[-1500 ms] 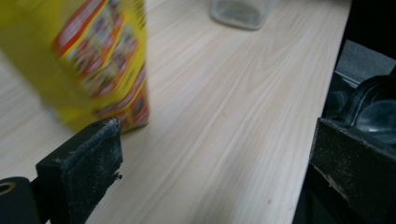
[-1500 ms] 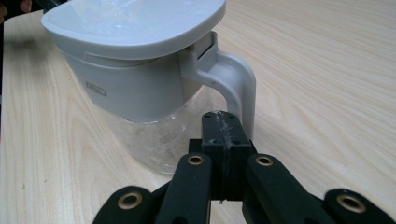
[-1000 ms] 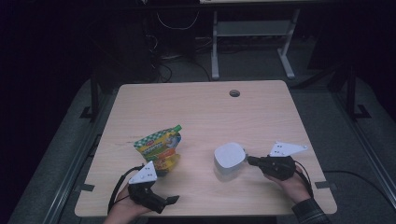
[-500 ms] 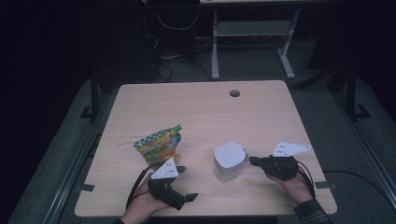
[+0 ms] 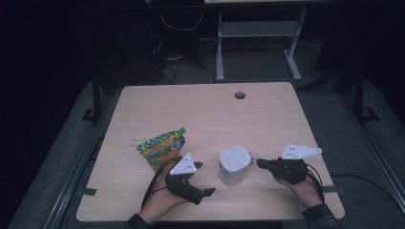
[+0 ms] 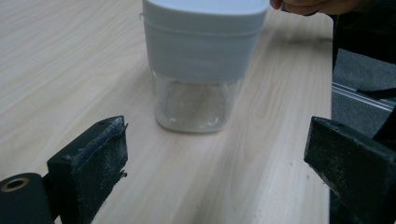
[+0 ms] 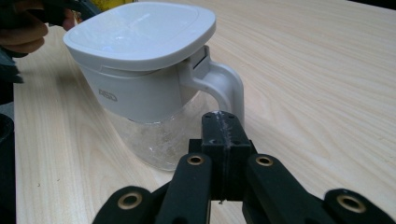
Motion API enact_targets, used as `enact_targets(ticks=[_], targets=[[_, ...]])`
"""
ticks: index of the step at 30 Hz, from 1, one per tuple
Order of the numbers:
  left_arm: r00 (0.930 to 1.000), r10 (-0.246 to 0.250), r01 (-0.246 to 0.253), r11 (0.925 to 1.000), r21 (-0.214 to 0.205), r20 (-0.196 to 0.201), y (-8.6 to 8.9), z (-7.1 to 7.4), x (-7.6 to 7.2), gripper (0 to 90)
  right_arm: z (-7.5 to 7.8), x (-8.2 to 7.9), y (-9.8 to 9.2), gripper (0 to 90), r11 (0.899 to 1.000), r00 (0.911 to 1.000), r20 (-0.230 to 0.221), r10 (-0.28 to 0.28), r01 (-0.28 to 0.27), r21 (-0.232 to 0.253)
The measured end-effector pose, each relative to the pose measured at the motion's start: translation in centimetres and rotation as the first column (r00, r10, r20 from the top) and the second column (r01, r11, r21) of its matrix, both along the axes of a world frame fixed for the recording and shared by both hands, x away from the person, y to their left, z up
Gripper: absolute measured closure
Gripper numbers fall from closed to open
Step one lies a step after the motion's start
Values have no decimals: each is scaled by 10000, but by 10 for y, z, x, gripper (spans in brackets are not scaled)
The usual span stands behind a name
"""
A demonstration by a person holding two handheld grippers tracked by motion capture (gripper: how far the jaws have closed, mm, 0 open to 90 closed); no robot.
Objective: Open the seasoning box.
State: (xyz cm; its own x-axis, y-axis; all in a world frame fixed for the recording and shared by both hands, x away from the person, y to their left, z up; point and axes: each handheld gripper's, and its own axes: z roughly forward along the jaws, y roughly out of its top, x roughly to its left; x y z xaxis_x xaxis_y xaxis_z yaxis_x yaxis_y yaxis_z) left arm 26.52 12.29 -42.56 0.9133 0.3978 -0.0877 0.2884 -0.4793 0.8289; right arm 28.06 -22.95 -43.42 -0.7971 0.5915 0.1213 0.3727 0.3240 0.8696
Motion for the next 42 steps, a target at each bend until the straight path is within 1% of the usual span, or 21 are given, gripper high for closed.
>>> enact_targets(ticks=[5, 7, 12, 18, 20, 23, 25, 27, 32, 35, 42], targets=[[9999, 61, -59, 9999, -104, 130, -9, 1, 8, 55, 2, 1, -2, 899, 10000, 10000, 46, -32, 32, 42], [9999, 16, -13, 9999, -143, 159, -14, 1, 13, 55, 2, 1, -2, 899, 9999, 9999, 51, -102, 102, 65], [9997, -93, 99, 9996, -257, 237, -20, 3, 20, 59, 2, 1, -3, 899, 9999, 9999, 41, -124, 123, 118], [9981, -314, 327, 9992, -232, 526, -29, 4, 28, 90, 1, 1, -6, 899, 9997, 9998, 23, -177, 176, 140], [9975, -401, 415, 9989, -237, 582, -32, 4, 30, 118, 1, 0, -7, 899, 9996, 9997, 36, -221, 221, 166], [9969, -538, 553, 9982, -243, 580, -36, 2, 32, 129, 1, -1, -9, 899, 9995, 9996, 33, -268, 267, 169], [9963, -662, 670, 9977, -137, 547, -40, 1, 32, 129, 1, -1, -9, 899, 9995, 9996, 32, -266, 265, 172], [9948, -799, 806, 9967, -89, 636, -44, -1, 32, 134, 0, -3, -11, 899, 9992, 9994, 15, -341, 340, 186], [9944, -821, 834, 9964, -168, 665, -46, -1, 33, 151, 0, -4, -12, 899, 9992, 9993, 18, -381, 381, 150], [9939, -878, 891, 9959, -157, 662, -45, 0, 35, 179, 0, -5, -12, 899, 9991, 9992, -5, -396, 396, 153], [9940, -906, 917, 9957, -149, 607, -45, 1, 35, 183, -1, -6, -13, 899, 9990, 9991, 14, -417, 417, 129]])
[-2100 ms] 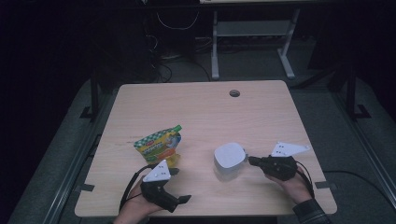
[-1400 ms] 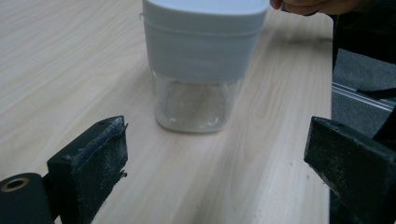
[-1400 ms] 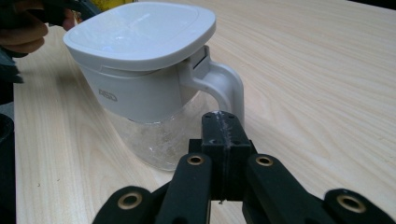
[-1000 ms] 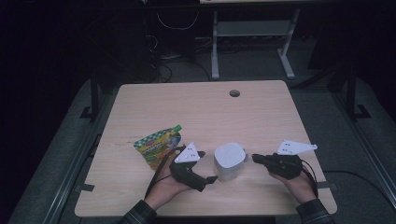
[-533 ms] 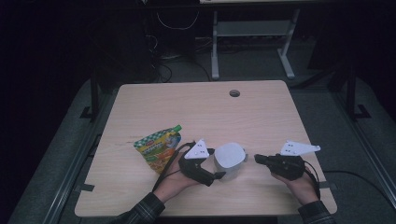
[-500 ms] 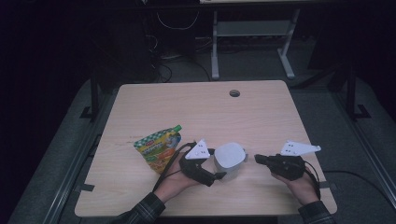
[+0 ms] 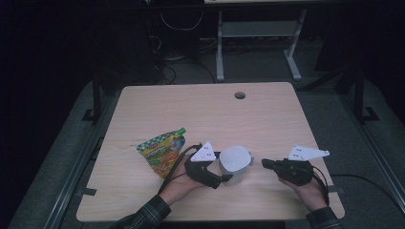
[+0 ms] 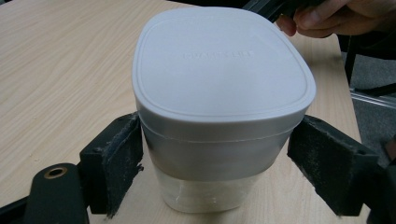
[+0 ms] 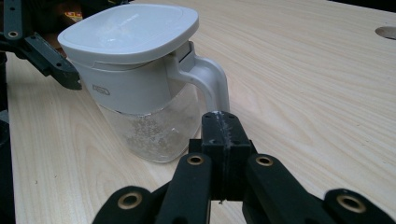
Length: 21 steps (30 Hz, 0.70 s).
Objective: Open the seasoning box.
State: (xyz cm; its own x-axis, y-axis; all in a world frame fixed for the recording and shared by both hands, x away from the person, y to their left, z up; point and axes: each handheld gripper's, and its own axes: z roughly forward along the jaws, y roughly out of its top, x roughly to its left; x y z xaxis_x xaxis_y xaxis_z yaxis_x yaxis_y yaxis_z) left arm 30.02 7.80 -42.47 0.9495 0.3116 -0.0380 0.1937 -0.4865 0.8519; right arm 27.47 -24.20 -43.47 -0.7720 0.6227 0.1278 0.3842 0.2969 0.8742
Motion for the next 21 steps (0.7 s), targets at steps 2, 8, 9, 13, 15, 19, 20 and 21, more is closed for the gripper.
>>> enact_targets(ticks=[2, 8, 9, 13, 15, 19, 20, 21], targets=[[10000, -6, 6, 10000, -59, -16, 1, 1, 0, 185, 0, 0, 0, 899, 10000, 10000, 7, -3, 3, -6], [10000, -23, 23, 9998, -189, 27, 3, 5, 0, 193, 0, 0, 1, 899, 10000, 10000, 10, 13, -13, -45], [10000, -23, 23, 9998, -189, 27, 3, 5, 0, 193, 0, 0, 1, 899, 10000, 10000, 7, 12, -12, -45], [10000, -3, 4, 9998, -221, 31, 3, 6, -1, 194, 0, 0, 1, 899, 10000, 10000, 16, 21, -21, -45], [10000, -8, 8, 9998, -219, -5, 3, 6, 0, 194, 0, 0, 1, 899, 10000, 10000, 24, 20, -20, -46], [9999, -24, 20, 9996, -282, -114, 4, 8, 1, 197, 0, 0, 1, 899, 10000, 10000, 22, 26, -25, -35], [9999, -24, 20, 9996, -282, -114, 4, 8, 1, 198, 0, 0, 1, 899, 10000, 10000, 22, 26, -25, -35], [9999, -11, 7, 9995, -309, -139, 4, 8, 0, 198, 0, 0, 1, 899, 10000, 10000, 26, 22, -22, -42]])
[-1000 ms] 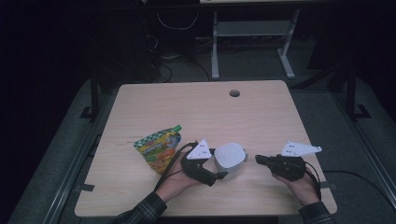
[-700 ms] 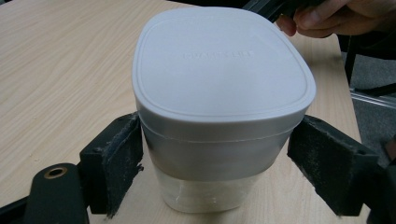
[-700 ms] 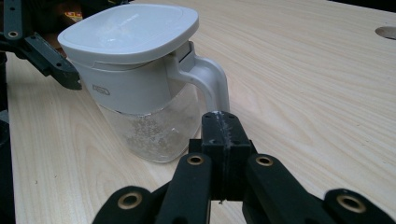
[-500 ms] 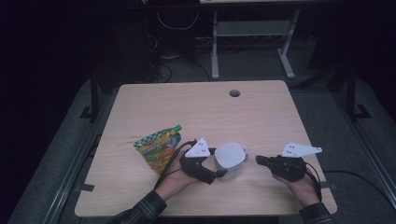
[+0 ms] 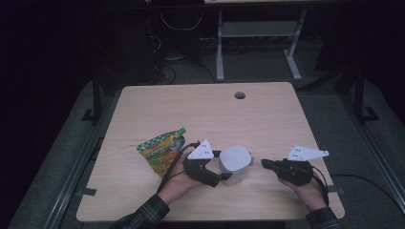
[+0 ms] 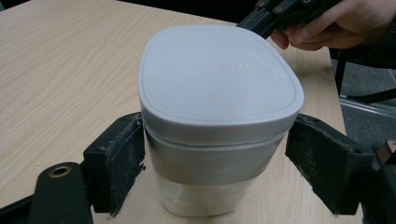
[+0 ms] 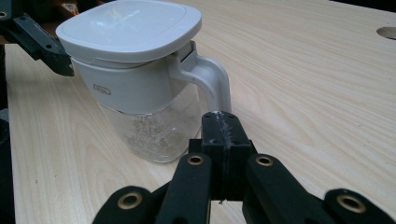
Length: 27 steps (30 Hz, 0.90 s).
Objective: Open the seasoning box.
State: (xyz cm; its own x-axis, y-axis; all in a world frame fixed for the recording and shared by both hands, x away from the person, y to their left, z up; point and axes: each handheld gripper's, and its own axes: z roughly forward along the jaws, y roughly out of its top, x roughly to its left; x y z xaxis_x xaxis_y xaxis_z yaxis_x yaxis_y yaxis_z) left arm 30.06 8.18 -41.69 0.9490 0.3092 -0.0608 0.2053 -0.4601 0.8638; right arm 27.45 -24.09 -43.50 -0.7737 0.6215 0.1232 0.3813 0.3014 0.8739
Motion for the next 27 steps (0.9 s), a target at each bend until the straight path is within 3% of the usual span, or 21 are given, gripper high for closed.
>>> enact_targets(ticks=[17, 27], targets=[[10000, 27, -27, 9996, -296, 3, 2, 8, 0, 235, 0, 0, 0, 899, 10000, 10000, -41, -26, 26, -3], [10000, 4, -3, 9987, -500, 26, 5, 13, 0, 310, 0, 0, 0, 899, 10000, 10000, -24, -40, 40, -4]])
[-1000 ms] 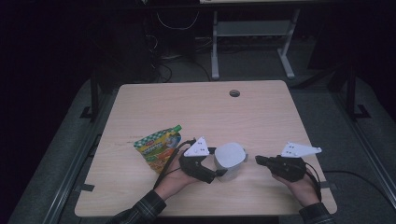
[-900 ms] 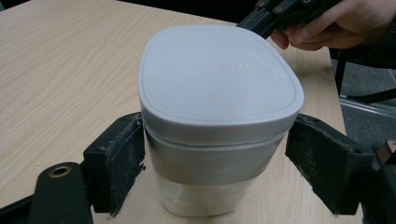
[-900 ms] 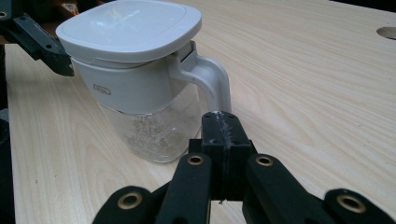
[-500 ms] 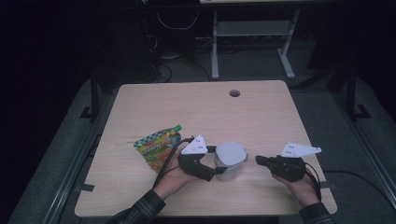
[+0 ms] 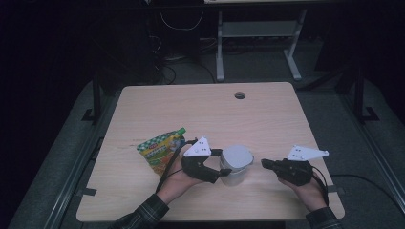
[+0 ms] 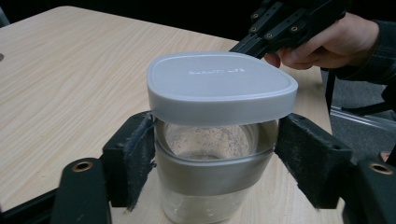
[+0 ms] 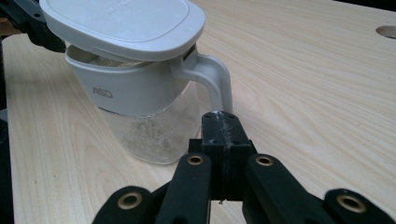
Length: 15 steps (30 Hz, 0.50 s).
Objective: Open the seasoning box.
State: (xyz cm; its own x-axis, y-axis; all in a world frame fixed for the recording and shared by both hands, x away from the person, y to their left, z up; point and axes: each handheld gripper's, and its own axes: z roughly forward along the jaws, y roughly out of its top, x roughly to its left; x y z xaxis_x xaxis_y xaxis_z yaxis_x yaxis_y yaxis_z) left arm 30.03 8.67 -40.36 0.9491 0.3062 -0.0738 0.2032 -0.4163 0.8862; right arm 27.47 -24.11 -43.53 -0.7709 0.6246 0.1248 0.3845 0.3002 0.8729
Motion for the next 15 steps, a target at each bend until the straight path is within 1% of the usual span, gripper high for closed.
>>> enact_targets(ticks=[4, 5, 6, 7, 8, 10, 13, 14, 15], targets=[[10000, -36, 37, 10000, 13, -46, 1, 1, 0, 352, 0, 0, 0, 899, 10000, 10000, 11, -5, 5, 10], [9999, 12, -13, 10000, -77, -119, 0, 1, 0, 361, 0, 0, 0, 899, 10000, 10000, 7, -2, 2, 5], [9999, -1, 0, 10000, -59, -122, 1, 1, 0, 377, 0, 0, 0, 899, 10000, 10000, 9, -5, 5, 11], [9999, -11, 10, 10000, -69, -150, 1, 1, 0, 420, 0, 0, 0, 899, 10000, 10000, 8, 1, -1, 9], [9998, -6, 5, 10000, -82, -176, 1, 1, 1, 420, 0, 0, 0, 899, 10000, 10000, 8, 1, -1, 9], [9997, -26, 25, 10000, -72, -235, 2, 1, 1, 461, 0, 0, 0, 899, 10000, 10000, 7, -1, 1, 19], [9996, -3, 1, 10000, -71, -279, 3, 2, 1, 478, 0, 0, 0, 899, 10000, 10000, 13, 4, -4, 30], [9996, -13, 11, 10000, -65, -271, 4, 2, 1, 513, 0, 0, 0, 899, 10000, 10000, 20, -2, 2, 21], [9996, -13, 11, 10000, -65, -271, 4, 2, 1, 528, 0, 0, 0, 899, 10000, 10000, 20, -2, 2, 21]])
